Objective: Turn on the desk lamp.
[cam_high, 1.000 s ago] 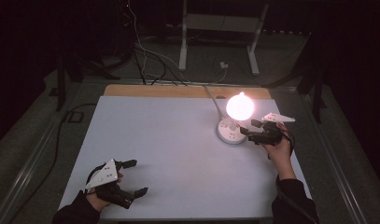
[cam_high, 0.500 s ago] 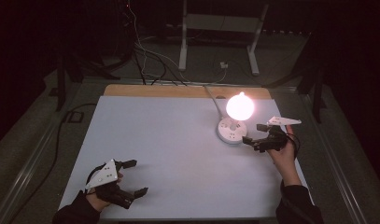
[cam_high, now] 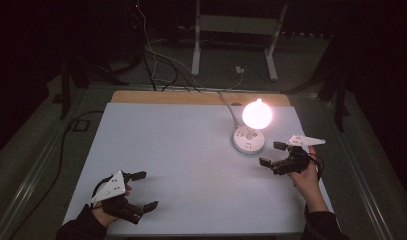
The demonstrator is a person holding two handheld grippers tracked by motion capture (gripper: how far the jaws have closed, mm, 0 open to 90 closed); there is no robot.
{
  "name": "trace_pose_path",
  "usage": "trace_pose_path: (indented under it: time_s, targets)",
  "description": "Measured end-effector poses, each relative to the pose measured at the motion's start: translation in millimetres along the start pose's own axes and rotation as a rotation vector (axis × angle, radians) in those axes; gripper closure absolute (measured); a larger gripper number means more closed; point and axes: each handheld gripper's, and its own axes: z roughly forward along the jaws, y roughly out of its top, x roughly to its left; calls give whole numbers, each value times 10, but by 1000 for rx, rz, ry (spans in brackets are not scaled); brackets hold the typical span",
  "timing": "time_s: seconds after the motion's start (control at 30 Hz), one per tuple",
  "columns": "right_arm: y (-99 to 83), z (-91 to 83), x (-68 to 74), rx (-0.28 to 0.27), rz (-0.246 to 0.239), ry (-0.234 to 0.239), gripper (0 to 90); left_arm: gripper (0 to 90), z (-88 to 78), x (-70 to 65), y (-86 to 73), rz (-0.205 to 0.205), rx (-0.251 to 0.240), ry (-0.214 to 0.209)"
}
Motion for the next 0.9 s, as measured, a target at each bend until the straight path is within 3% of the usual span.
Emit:
trace_pose_path:
  time_s: [0.47,0.9]
  targets:
    - [-281,-101,303,65,-20,37,0,4,-1,-3,5,0,-2,-5]
    - [-566,-244,557,66,-22,37,0,4,1,-2,4,-1,3,-5]
